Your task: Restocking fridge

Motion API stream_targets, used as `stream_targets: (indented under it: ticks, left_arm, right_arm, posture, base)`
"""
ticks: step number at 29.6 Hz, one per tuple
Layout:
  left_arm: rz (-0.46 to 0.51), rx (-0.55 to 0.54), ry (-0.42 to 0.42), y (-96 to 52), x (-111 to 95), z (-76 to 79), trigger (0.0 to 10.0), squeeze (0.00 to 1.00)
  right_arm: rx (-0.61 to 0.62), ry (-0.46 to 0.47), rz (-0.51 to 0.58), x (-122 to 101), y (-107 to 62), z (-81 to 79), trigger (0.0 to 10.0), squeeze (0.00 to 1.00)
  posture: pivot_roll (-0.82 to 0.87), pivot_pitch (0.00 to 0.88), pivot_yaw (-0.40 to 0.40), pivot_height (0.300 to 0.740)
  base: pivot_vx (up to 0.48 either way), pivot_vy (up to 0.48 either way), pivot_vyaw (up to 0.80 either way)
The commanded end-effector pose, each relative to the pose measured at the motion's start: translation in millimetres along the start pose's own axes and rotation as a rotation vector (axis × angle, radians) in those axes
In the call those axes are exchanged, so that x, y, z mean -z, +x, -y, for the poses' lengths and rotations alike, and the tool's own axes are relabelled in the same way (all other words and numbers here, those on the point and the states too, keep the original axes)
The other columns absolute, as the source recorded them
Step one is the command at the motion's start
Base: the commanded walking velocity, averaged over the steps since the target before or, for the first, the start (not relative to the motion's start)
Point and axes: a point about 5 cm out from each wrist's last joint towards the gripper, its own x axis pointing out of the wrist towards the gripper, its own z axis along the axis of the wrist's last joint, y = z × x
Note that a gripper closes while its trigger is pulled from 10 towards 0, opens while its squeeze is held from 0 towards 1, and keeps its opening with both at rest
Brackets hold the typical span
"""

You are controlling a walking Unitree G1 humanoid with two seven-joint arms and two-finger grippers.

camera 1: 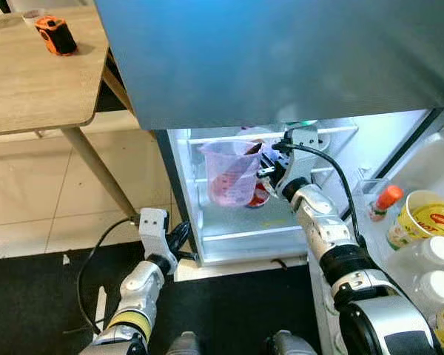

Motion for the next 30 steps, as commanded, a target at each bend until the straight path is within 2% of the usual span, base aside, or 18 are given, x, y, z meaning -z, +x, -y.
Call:
stream_targets:
  ticks: [1, 30]
  left_arm:
    - [-0.008, 0.015, 0.023, -2.4, 1.8, 0.1, 10.0, 0.0]
    - [0.023, 0.055, 0.074, 2.3, -3.9, 8.1, 10.0, 0.0]
  right_arm:
    - [0.009, -0.003, 0.016, -2.7, 1.0, 1.6, 10.0, 0.0]
    - [0.032, -0.028, 0.038, -14.1, 6.3, 11.9, 10.0, 0.0]
  posture:
    - [0.07, 0.151, 0.002, 0.65]
    - [0.06, 0.167, 0.0, 0.53]
  base:
    - [0.0, 0.0, 0.0]
    - [0.0, 0.0, 0.0]
